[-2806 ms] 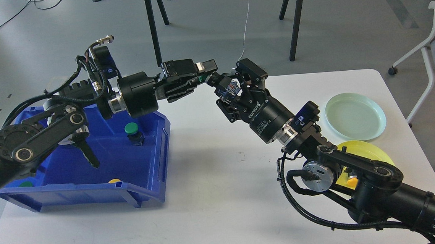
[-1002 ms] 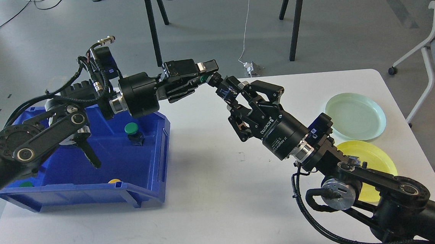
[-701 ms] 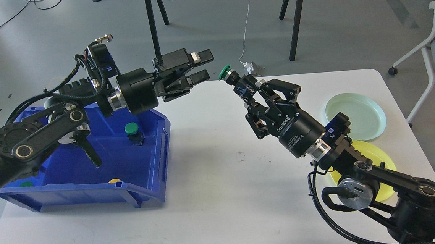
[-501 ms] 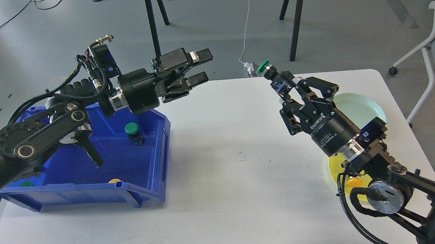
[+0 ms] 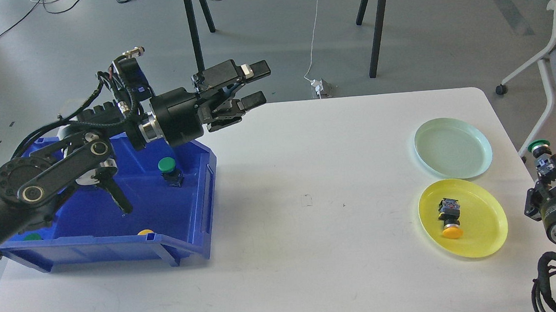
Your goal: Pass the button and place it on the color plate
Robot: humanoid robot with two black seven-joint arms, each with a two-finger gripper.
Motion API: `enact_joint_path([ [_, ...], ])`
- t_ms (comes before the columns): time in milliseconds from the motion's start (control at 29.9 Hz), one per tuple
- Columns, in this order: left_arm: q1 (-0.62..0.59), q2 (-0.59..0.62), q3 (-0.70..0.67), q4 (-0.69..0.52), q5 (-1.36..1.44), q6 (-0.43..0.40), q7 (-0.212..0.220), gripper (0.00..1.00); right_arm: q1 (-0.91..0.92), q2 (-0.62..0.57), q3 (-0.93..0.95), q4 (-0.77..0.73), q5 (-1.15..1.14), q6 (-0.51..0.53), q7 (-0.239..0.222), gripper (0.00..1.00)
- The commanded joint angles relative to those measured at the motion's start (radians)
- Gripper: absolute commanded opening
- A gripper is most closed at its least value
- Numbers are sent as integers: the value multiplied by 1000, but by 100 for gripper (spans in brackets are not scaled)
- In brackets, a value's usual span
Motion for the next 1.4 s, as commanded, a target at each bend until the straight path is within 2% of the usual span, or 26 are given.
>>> enact_joint_path([
  [0,0,0,0,0,-1,0,0,98,124,39,-68,-81,4,-89,-80,0],
  [200,2,0,0,0,-9,0,0,98,256,51,-177,-141,7,-89,-147,0],
  [267,2,0,0,0,-17,0,0,98,286,70,-193,-164,7,-89,-171,3],
  [334,2,0,0,0,-17,0,0,98,309,85,-203,-181,7,-89,-178,12],
  [434,3,0,0,0,-21,0,0,98,315,96,-200,-185,7,-89,-178,39],
  [534,3,0,0,0,-26,0,0,98,315,113,-197,-188,9,-89,-178,57],
  [601,3,0,0,0,-26,0,0,98,315,117,-194,-185,9,-89,-178,76],
  [735,3,0,0,2,-29,0,0,98,318,119,-188,-162,10,-89,-177,96],
  [969,6,0,-3,6,-64,0,0,98,315,94,-188,89,6,-88,-166,97],
  [1069,15,17,-18,49,-212,0,0,98,321,59,-188,177,4,-7,-149,97],
  [1236,104,77,-89,135,-574,0,0,99,364,-1,-170,221,67,229,-108,97],
  [1370,208,78,-176,202,-733,0,0,99,378,-39,-184,200,186,581,-106,98],
])
